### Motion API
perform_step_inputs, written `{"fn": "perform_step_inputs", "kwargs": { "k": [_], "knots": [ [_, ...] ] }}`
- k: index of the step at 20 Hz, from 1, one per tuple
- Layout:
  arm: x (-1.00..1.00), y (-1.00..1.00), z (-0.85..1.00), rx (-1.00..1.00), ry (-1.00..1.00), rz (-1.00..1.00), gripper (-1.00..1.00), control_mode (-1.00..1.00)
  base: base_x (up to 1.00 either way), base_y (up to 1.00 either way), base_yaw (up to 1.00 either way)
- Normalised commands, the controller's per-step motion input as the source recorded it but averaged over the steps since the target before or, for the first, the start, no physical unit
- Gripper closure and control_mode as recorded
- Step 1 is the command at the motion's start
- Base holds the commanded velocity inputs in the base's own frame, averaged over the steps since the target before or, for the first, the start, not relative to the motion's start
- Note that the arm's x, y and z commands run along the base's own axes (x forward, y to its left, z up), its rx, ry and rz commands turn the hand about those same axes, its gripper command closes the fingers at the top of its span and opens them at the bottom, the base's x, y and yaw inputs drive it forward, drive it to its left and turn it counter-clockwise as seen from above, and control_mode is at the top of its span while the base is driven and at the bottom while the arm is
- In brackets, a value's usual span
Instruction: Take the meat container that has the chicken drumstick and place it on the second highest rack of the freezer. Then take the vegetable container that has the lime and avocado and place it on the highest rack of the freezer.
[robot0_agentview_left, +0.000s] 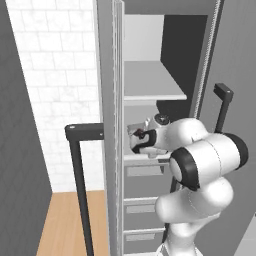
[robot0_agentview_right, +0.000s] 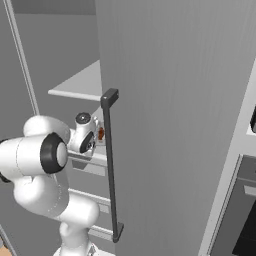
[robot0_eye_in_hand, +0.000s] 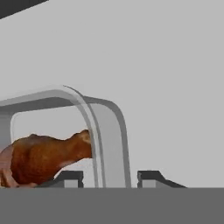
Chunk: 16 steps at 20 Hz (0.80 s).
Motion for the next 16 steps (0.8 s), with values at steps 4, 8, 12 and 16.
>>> {"fn": "perform_step_inputs", "kwargs": {
  "k": [4,8,12,16],
  "knots": [
    [-0.53,0.00,0.04,0.00,-0.15,-0.01,-1.00,-1.00,0.00,0.00,0.00],
    [-0.28,0.00,0.76,0.00,-0.12,-0.01,-1.00,-1.00,0.00,0.00,0.00],
    [-0.40,0.00,1.00,0.00,-0.04,0.00,-1.00,-1.00,0.00,0.00,0.00],
    [-0.71,0.00,0.78,0.00,-0.02,0.00,-1.00,-1.00,0.00,0.00,0.00]
  ]
}}
